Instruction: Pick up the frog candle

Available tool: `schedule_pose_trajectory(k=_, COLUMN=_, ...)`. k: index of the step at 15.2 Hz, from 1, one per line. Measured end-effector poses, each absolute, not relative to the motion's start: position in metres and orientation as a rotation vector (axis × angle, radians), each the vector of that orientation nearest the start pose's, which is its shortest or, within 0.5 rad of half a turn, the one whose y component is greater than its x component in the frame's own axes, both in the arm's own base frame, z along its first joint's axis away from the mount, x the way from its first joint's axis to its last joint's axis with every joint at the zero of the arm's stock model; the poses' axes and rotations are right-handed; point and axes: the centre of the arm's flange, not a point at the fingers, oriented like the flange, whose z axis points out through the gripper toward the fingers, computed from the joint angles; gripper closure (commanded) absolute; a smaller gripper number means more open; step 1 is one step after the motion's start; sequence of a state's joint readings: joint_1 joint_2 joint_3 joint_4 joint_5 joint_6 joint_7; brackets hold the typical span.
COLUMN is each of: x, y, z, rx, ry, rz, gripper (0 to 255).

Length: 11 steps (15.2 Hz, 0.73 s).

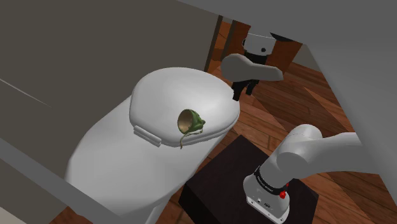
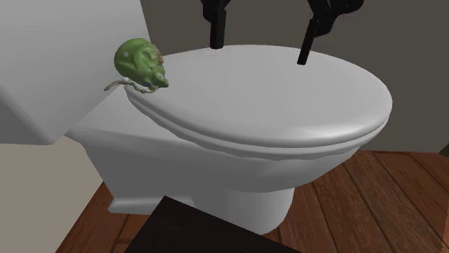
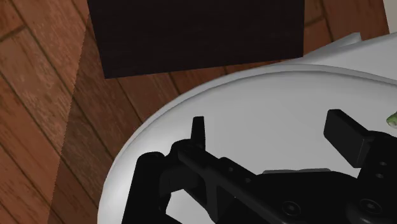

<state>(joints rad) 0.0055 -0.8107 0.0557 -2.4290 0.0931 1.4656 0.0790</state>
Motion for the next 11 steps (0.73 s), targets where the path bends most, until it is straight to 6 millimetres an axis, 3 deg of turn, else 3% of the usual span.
schedule_pose_trajectory(k=2, x=0.284, y=0.038, z=0.555, rx=-3.083, ry=0.081, rz=0.240, gripper=0)
schedule_pose_trajectory(k=6, x=0.279, y=0.072, z=0.554, rx=-3.026, ry=0.289, rz=0.227, gripper=0)
schedule_pose_trajectory(k=11, x=0.280, y=0.130, z=0.553, rx=-2.924, ry=0.574, rz=0.208, gripper=0)
